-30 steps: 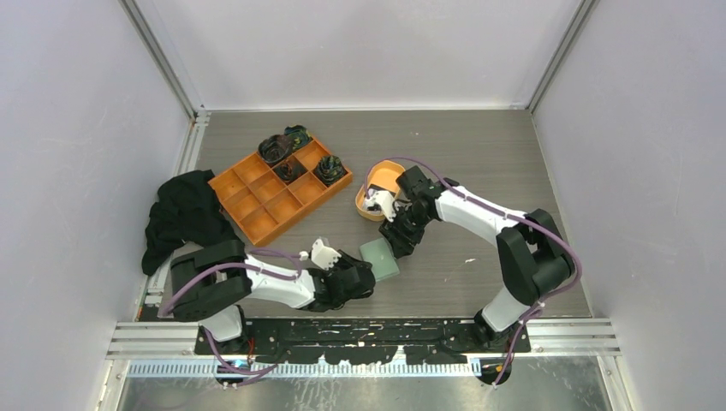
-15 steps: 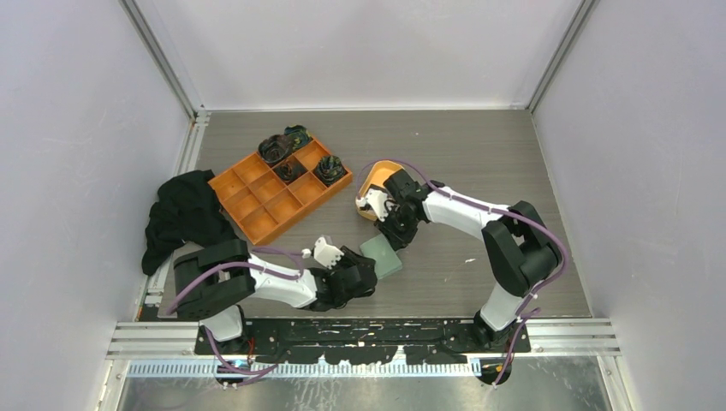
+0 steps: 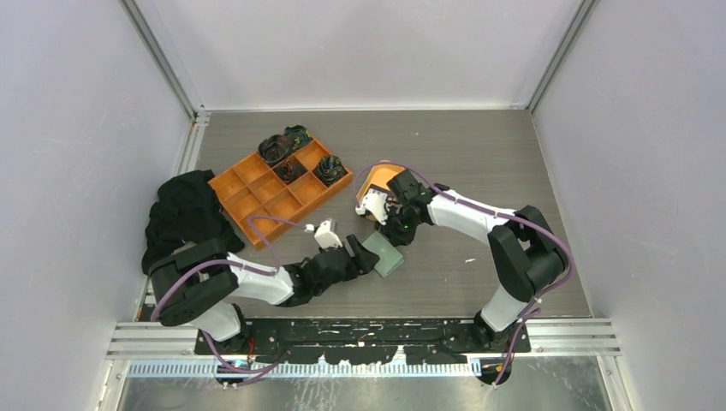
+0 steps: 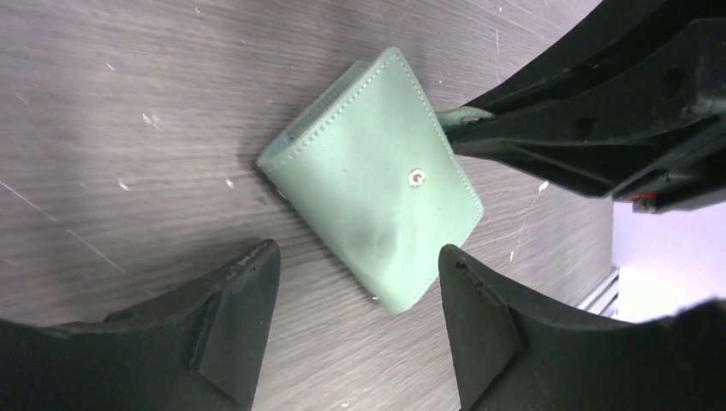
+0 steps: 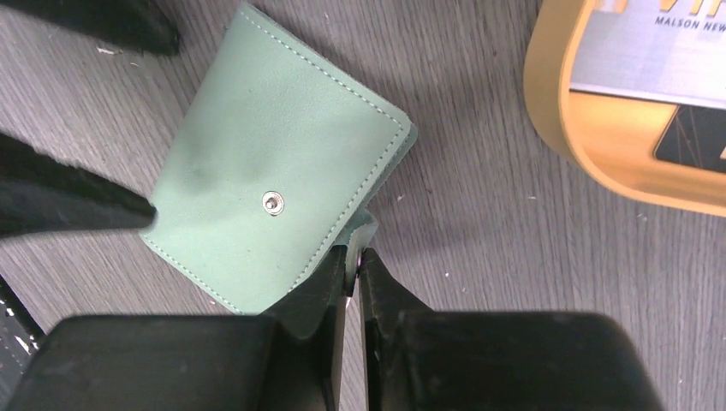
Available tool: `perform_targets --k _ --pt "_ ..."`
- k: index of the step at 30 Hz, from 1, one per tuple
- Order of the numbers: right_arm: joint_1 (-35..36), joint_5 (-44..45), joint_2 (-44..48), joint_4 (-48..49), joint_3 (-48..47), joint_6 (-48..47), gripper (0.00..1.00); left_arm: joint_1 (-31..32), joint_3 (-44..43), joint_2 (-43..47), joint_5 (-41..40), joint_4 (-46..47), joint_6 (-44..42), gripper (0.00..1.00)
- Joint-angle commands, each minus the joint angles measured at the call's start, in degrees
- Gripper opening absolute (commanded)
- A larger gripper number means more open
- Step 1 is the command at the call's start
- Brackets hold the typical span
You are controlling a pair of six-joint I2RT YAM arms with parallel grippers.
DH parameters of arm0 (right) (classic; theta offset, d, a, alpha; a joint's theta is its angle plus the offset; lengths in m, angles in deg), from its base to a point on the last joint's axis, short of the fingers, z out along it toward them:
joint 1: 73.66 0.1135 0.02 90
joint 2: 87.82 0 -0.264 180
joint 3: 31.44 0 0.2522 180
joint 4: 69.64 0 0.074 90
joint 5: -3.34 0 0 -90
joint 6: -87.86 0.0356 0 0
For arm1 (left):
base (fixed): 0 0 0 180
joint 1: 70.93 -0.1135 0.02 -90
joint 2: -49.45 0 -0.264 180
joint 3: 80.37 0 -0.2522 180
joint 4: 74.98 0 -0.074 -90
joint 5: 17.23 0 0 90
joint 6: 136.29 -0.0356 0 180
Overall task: Put the credit cards into the card holder
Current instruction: Close the card holder at the center of the board.
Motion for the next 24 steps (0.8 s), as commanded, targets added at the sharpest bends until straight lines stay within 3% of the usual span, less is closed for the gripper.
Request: perform_targets --k 1,6,12,20,24 --pt "-0.2 -4.4 0.8 2.6 -0.3 -3.7 0.16 -5.6 10.3 1.7 16.8 12.0 -22.1 0.7" --pt "-0.7 -7.1 0.9 3.0 -0.3 -5.4 0.16 -8.1 12.7 5.4 29.6 15.3 -39.6 0.72" --pt "-0.7 -9.6 1.4 4.1 0.5 -7.8 0.17 -8.4 15.3 16.4 27.0 10.1 -52.5 0.75" --pt "-0.7 -14.6 0.8 4.2 -0.2 -13.6 0.17 -9.1 20.6 30.2 25.2 6.4 -49.9 0.91" --pt "0.0 -15.1 -0.6 2.9 -1.1 -18.4 0.17 -9.2 22.2 32.6 26.1 7.3 -47.4 0.92"
